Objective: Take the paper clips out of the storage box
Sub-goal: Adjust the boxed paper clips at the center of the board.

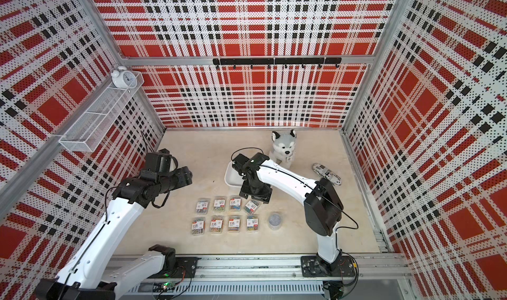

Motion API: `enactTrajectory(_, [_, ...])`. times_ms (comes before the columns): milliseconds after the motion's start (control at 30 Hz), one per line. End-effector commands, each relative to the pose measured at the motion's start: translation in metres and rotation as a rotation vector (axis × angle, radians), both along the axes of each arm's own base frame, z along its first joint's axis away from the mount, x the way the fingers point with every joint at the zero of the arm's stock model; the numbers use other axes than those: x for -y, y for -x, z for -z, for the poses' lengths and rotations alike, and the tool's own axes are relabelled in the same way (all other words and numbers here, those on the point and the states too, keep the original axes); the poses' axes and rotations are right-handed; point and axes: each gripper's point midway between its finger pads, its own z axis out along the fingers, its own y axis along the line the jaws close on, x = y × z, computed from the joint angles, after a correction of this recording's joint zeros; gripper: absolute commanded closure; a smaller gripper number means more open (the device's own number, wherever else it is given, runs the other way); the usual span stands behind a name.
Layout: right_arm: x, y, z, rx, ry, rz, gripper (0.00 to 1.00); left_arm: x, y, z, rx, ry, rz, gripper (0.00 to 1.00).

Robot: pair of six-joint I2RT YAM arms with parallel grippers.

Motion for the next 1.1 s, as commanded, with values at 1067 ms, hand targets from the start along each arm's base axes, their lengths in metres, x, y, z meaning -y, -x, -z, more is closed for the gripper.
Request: enactTrajectory(1067, [-0.014,-0.025,0.088,-0.057,-0.019,-0.006,0.27,-0.01,0.009,0.007,-0.036,-0.042,0.008,0.23])
